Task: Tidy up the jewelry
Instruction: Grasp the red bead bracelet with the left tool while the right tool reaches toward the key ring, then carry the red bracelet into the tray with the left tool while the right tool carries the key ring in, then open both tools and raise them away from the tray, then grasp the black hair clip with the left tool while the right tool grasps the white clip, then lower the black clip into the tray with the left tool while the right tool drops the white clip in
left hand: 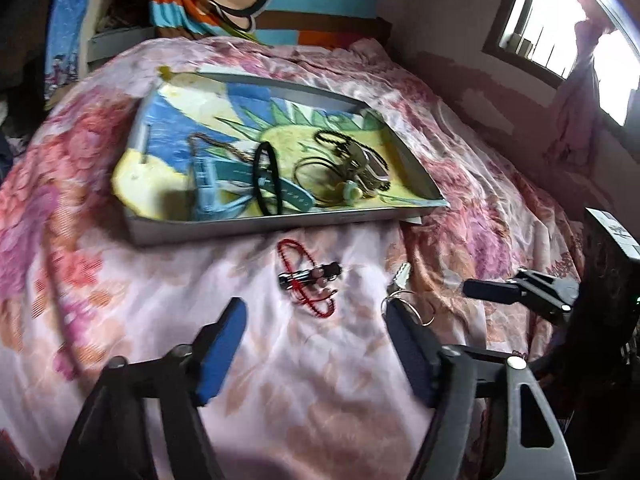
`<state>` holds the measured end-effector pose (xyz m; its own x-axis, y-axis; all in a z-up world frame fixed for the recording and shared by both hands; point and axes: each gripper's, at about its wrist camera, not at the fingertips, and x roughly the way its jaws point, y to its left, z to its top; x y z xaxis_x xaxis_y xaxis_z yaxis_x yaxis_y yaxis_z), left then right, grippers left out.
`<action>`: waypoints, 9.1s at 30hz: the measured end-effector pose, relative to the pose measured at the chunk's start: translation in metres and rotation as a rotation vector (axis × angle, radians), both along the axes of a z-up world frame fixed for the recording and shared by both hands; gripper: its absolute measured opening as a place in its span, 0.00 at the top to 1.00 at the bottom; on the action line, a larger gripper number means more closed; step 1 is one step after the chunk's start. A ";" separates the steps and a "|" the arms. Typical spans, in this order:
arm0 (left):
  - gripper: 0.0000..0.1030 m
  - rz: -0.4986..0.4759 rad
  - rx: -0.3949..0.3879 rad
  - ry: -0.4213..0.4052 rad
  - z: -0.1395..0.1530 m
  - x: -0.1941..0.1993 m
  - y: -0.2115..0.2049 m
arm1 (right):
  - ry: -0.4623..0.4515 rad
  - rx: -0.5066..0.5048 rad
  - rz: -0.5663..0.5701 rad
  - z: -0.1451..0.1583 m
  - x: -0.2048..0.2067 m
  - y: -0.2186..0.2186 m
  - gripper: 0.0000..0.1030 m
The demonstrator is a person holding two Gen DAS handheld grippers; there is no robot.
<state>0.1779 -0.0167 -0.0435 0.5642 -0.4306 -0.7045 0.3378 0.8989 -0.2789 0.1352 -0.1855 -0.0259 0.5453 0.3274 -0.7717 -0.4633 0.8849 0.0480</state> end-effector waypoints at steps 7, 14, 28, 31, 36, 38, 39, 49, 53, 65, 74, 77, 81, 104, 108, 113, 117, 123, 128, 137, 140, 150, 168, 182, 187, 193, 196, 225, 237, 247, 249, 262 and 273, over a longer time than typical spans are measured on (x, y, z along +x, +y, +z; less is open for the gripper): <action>0.64 0.027 0.044 0.109 -0.023 0.032 -0.009 | 0.098 0.023 -0.042 -0.026 0.018 0.000 0.51; 0.82 0.021 0.032 0.157 -0.034 0.048 -0.014 | 0.104 0.044 -0.072 -0.031 0.018 0.003 0.64; 0.96 0.060 0.082 0.180 -0.021 0.025 -0.008 | 0.084 0.058 -0.056 -0.027 0.018 -0.001 0.98; 0.96 0.069 0.064 0.172 -0.012 0.020 -0.004 | 0.087 0.068 -0.046 -0.025 0.017 -0.001 0.98; 0.96 0.089 0.072 0.148 -0.001 0.013 0.000 | 0.091 0.069 -0.041 -0.025 0.020 0.002 0.98; 0.96 0.102 0.083 0.163 -0.003 0.013 0.001 | 0.103 0.065 -0.043 -0.028 0.024 0.004 0.97; 0.96 0.109 0.086 0.172 -0.005 0.014 0.001 | 0.111 0.064 -0.043 -0.030 0.026 0.004 0.96; 0.96 0.162 0.109 0.216 -0.015 0.018 0.007 | 0.162 0.101 -0.092 -0.035 0.052 -0.001 0.76; 0.96 0.160 0.116 0.217 -0.016 0.019 0.007 | 0.165 0.056 -0.112 -0.032 0.051 -0.002 0.76; 0.96 0.170 0.107 0.200 -0.016 0.020 0.006 | 0.173 0.043 -0.118 -0.045 0.086 -0.009 0.76; 0.96 0.169 0.103 0.208 -0.020 0.025 0.001 | 0.222 0.190 -0.115 -0.056 0.097 -0.018 0.95; 0.96 0.163 0.081 0.183 -0.015 0.023 0.002 | 0.228 0.217 -0.108 -0.058 0.095 -0.017 0.96; 0.96 0.153 0.054 0.131 -0.002 0.020 0.001 | 0.222 0.242 -0.106 -0.055 0.088 -0.019 0.96; 0.96 0.309 -0.018 -0.090 0.041 0.087 0.020 | -0.076 0.398 -0.241 0.032 0.115 -0.075 0.96; 0.96 0.335 0.044 -0.045 0.028 0.104 0.020 | -0.051 0.363 -0.262 0.017 0.132 -0.073 0.96; 0.95 0.337 0.041 -0.019 0.017 0.109 0.023 | 0.002 0.333 -0.283 0.001 0.138 -0.067 0.96; 0.95 0.307 0.067 -0.021 0.018 0.107 0.016 | 0.022 0.312 -0.295 -0.003 0.136 -0.066 0.84; 0.73 0.263 0.067 -0.024 0.022 0.103 0.006 | -0.004 0.291 -0.312 0.005 0.124 -0.069 0.58; 0.25 0.293 0.014 -0.136 0.041 0.080 0.006 | -0.119 0.263 -0.334 0.027 0.101 -0.074 0.41; 0.00 0.294 0.016 -0.291 0.069 0.017 -0.002 | -0.319 0.238 -0.348 0.073 0.028 -0.079 0.12; 0.00 0.311 0.005 -0.331 0.074 -0.006 -0.002 | -0.392 0.230 -0.374 0.084 -0.004 -0.079 0.06; 0.00 0.326 0.062 -0.453 0.070 -0.096 -0.007 | -0.491 0.142 -0.396 0.090 -0.101 -0.078 0.02; 0.00 0.387 0.110 -0.322 0.032 -0.181 0.000 | -0.331 0.104 -0.470 0.061 -0.179 -0.102 0.02; 0.00 0.432 0.121 -0.235 0.016 -0.172 0.008 | -0.227 0.111 -0.476 0.041 -0.153 -0.098 0.02; 0.00 0.443 0.114 -0.216 0.014 -0.159 0.014 | -0.217 0.094 -0.456 0.038 -0.140 -0.087 0.02; 0.00 0.427 0.142 -0.191 0.017 -0.128 0.020 | -0.236 0.065 -0.440 0.043 -0.120 -0.084 0.02; 0.00 0.382 0.153 -0.158 0.017 -0.101 0.021 | -0.240 0.072 -0.429 0.043 -0.102 -0.091 0.02; 0.59 -0.193 0.276 -0.092 -0.025 0.040 -0.048 | 0.099 0.200 -0.140 -0.019 0.064 -0.068 0.40; 0.77 -0.255 0.287 -0.021 -0.042 0.053 -0.060 | 0.178 0.061 -0.216 -0.043 0.094 -0.045 0.56; 0.83 -0.219 0.305 -0.005 -0.043 0.051 -0.063 | 0.154 0.041 -0.280 -0.043 0.089 -0.050 0.81; 0.83 -0.207 0.293 0.008 -0.043 0.052 -0.062 | 0.157 0.073 -0.301 -0.043 0.090 -0.058 0.84; 0.89 -0.153 0.219 0.034 -0.031 0.042 -0.061 | 0.106 0.170 -0.252 -0.033 0.067 -0.065 0.84; 0.89 -0.101 0.135 -0.142 0.007 0.025 -0.059 | -0.095 0.162 -0.201 0.001 0.033 -0.055 0.84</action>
<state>0.2032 -0.0753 -0.0369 0.6207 -0.3968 -0.6762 0.4555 0.8845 -0.1010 0.1685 -0.2410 -0.0246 0.6789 0.3207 -0.6605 -0.2888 0.9437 0.1613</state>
